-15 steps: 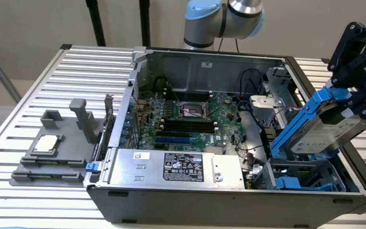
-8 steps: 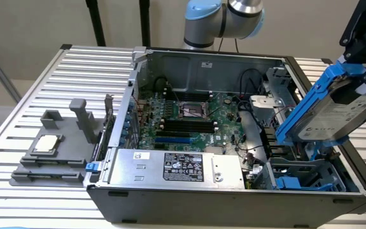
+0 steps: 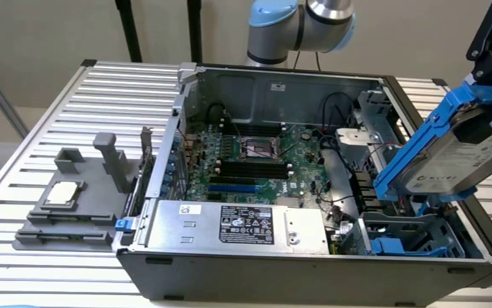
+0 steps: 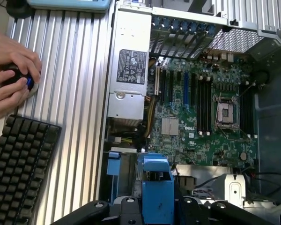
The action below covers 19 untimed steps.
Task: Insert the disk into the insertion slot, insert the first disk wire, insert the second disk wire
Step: 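Insert the disk into the insertion slot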
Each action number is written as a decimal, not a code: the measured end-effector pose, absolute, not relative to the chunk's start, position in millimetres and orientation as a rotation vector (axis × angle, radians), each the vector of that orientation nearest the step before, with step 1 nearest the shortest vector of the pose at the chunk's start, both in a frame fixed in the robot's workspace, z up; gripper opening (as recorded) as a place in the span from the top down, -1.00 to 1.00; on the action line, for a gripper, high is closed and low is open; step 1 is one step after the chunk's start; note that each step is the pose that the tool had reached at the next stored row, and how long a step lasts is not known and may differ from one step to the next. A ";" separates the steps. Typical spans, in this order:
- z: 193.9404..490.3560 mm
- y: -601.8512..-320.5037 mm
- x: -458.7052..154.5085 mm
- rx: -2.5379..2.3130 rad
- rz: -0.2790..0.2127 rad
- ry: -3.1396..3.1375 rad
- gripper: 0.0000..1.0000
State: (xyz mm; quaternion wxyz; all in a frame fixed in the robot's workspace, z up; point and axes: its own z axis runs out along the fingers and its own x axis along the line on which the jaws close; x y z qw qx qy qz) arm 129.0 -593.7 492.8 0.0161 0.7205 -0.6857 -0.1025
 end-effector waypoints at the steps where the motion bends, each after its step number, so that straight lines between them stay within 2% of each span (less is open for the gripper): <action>1: 492.8 -597.4 129.0 2.240 -0.320 -2.132 0.36; 9: 490.5 -627.1 128.8 2.233 -0.331 -2.128 0.36; 19: 472.6 -627.5 128.2 2.233 -0.330 -2.128 0.36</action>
